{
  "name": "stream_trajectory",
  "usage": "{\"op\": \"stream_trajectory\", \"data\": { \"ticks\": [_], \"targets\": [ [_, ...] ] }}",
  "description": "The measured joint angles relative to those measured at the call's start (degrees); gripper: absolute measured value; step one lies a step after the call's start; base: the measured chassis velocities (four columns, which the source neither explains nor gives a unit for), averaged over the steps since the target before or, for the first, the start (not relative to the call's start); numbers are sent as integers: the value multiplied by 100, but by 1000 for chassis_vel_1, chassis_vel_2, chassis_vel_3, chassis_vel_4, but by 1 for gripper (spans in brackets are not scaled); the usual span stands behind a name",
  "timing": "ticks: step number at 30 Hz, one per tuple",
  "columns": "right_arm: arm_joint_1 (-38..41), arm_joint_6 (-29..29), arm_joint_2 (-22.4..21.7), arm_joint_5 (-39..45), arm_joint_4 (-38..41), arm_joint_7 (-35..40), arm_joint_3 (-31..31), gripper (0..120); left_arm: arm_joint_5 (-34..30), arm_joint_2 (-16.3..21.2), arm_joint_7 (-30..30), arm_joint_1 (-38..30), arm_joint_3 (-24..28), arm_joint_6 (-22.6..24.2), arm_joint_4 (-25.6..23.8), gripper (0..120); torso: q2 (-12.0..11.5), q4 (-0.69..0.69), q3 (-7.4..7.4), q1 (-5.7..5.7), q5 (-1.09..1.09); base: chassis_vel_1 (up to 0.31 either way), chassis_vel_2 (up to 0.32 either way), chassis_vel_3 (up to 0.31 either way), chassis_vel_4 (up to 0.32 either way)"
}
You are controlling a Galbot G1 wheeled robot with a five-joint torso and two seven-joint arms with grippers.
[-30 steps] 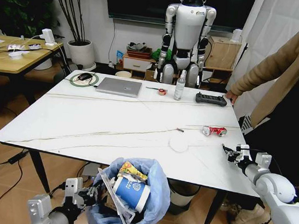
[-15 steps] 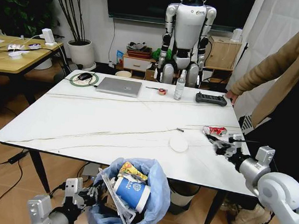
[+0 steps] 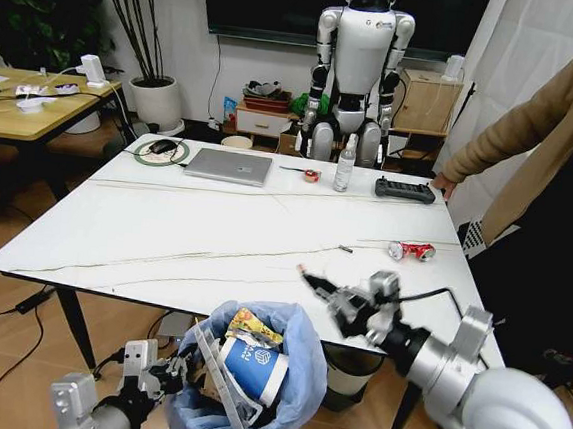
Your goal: Pick up the trash bin and place the trash from the table into it.
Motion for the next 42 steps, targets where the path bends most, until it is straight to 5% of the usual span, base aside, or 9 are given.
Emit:
{"op": "stream_trajectory", "data": {
  "ticks": [9,19,34,42],
  "targets": [
    [-4,59,-12,-387,-248,-19,-633,0,37,-27,0,68,-3,4,-78,0,0,0,0,0,1,0,0,0,0],
    [-89,68,22,-540,-290,-30,-606,1,73,-44,1,90,-2,5,-85,0,0,0,0,0,1,0,0,0,0],
    [-154,63,60,-548,-270,-20,-399,55,86,-42,5,71,18,7,-90,0,0,0,1,0,0,0,0,0,0],
    [629,125,423,-335,-847,607,-91,85,101,-34,9,139,18,7,-89,0,0,0,1,0,1,0,0,0,0]
  ]
}}
